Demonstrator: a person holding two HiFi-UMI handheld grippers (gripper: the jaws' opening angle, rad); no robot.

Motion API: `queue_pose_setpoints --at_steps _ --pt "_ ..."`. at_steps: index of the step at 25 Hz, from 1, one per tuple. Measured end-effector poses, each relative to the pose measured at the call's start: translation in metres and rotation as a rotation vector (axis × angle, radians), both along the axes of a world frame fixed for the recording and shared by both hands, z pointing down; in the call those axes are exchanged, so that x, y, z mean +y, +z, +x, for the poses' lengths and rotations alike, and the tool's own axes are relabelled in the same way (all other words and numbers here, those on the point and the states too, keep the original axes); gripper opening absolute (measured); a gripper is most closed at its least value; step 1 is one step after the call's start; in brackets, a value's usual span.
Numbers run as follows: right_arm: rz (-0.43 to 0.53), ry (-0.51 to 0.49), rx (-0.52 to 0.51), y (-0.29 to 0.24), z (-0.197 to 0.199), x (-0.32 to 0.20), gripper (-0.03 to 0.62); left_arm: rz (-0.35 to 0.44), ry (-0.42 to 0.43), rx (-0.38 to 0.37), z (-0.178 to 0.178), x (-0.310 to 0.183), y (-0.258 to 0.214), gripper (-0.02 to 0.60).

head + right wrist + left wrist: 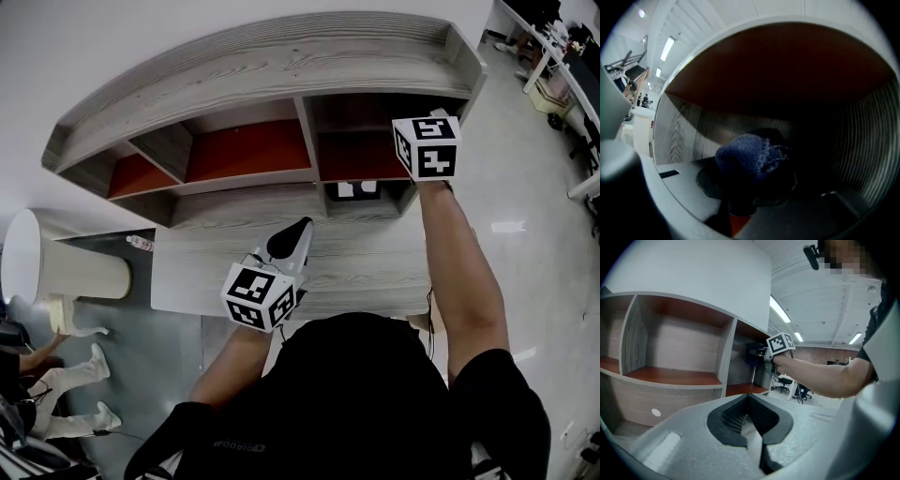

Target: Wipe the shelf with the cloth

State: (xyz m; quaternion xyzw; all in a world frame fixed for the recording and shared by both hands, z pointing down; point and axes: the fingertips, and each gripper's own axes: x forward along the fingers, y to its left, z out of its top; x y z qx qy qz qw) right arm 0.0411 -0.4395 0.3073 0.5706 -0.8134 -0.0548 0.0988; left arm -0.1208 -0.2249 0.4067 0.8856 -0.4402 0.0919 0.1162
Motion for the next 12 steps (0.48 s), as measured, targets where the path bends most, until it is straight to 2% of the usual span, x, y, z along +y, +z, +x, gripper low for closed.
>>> queue_pose_setpoints --at_steps 6,12 --pt "0.027 -0.11 -0.085 0.003 -0.022 0.021 0.104 -0.008 -0.012 -0.004 -0.004 -0.001 0.003 0.009" --pt "-0.035 -0.228 0.003 0.049 -0.077 0.029 0.104 -0.014 -0.026 -0.003 -0.008 0.0 0.005 0.008"
